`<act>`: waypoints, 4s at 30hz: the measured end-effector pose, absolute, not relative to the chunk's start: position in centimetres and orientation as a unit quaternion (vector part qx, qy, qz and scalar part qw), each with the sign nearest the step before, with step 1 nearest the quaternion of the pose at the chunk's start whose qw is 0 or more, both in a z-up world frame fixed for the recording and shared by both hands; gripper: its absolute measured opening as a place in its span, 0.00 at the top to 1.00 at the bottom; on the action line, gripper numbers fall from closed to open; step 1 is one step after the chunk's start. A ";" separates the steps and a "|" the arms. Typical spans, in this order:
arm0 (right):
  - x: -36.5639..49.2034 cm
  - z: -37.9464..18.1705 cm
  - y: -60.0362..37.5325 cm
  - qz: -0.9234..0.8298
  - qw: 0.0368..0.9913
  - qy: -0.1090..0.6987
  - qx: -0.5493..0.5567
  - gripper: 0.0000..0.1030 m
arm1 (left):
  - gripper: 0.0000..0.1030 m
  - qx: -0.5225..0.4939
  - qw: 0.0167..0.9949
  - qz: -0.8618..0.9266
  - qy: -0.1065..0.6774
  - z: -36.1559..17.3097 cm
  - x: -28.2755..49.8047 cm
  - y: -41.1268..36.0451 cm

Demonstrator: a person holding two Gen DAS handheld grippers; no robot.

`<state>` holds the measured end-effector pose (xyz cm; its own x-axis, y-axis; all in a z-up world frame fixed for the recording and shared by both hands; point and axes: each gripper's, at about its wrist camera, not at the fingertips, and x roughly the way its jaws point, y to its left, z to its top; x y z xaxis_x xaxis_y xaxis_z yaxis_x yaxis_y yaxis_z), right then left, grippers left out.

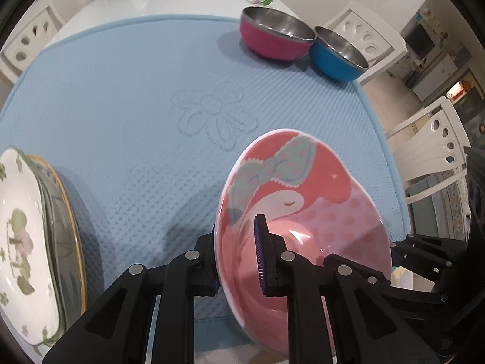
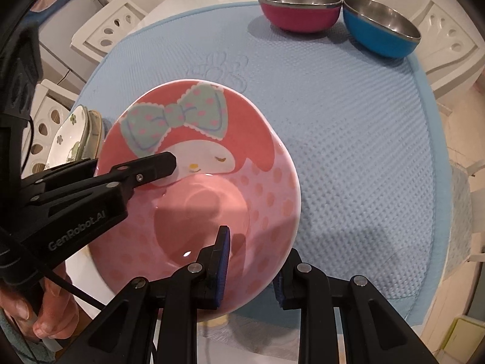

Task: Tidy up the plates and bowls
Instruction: 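Lift the pink bowl, carry it, lower onto the mat, open both grippers, then move both grippers to the magenta steel bowl and grasp its rim, then lift the magenta steel bowl with both grippers and carry it over the pink bowl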

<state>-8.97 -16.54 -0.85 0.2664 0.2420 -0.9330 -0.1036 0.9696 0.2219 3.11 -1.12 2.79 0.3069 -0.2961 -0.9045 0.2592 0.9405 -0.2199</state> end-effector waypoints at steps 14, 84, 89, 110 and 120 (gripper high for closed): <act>-10.2 -0.3 -17.2 0.128 0.771 0.619 0.082 0.75 | 0.82 -0.029 0.810 -0.151 0.566 4.1 1.2 1.7; 11.9 0.5 -27.2 0.013 0.755 0.527 0.390 0.49 | 0.50 -0.092 0.773 -0.252 0.574 2.8 29.6 -9.3; 13.5 -1.0 -27.3 -0.024 0.750 0.524 0.403 0.53 | 0.65 -0.092 0.770 -0.256 0.578 2.2 30.2 -9.8; 10.3 4.7 -23.2 0.007 0.806 0.517 0.288 0.69 | 0.79 -0.056 0.807 -0.299 0.507 8.0 22.9 -7.3; 2.7 10.7 -20.2 0.044 0.828 0.507 0.236 0.69 | 0.79 -0.066 0.834 -0.280 0.470 13.8 13.9 -4.4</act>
